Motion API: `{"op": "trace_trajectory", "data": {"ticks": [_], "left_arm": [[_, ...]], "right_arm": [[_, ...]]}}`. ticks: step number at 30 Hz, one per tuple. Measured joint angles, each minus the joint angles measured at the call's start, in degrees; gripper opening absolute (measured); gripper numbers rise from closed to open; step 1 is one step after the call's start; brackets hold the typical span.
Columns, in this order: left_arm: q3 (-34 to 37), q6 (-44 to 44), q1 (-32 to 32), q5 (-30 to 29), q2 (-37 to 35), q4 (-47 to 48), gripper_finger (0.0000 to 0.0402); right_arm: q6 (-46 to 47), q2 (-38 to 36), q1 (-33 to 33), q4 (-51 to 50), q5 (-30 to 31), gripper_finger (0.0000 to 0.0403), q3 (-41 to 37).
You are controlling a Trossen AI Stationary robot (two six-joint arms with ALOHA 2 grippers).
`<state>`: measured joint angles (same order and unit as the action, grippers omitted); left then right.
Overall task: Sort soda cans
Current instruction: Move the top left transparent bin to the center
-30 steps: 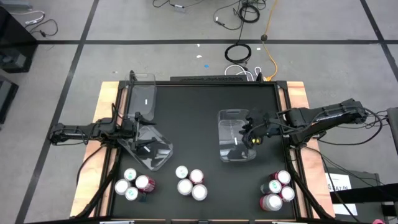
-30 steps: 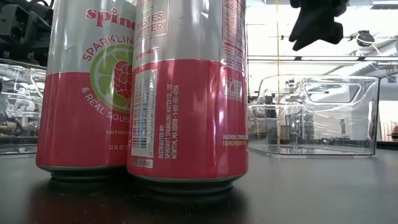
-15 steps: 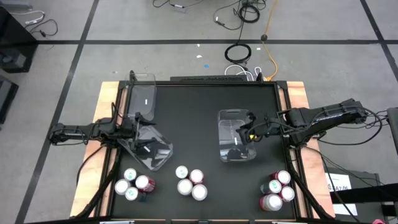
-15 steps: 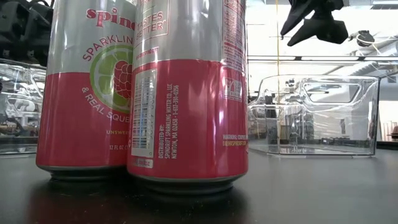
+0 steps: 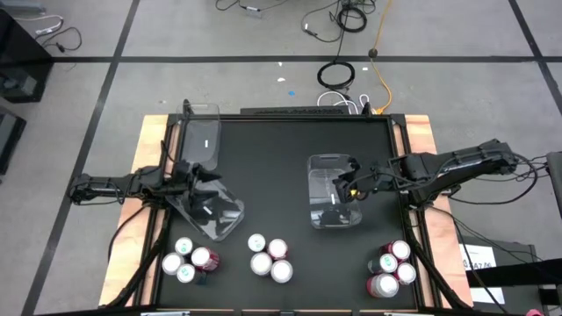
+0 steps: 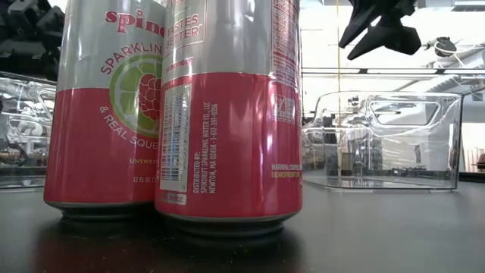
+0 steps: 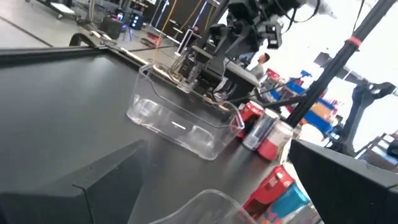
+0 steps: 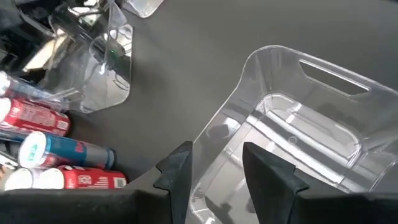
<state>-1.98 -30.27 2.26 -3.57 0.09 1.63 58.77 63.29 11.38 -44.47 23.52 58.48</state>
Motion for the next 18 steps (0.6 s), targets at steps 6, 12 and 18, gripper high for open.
{"op": "trace_trajectory", "data": {"ticks": [6,12,18], "left_arm": [[0.01,-1.59,0.00,-2.54,0.01,-3.40,0.0398],[-1.86,3.76,0.00,-10.09,0.03,-8.00,0.0398],[-8.18,4.09,0.00,-15.87,3.42,0.00,0.0398]], "right_arm": [[-2.24,1.76,0.00,-0.20,0.44,0.0132,0.00],[-3.11,2.56,0.00,-0.34,0.17,0.0132,0.00],[-4.40,2.56,0.00,-0.48,0.17,0.0132,0.00]]}}
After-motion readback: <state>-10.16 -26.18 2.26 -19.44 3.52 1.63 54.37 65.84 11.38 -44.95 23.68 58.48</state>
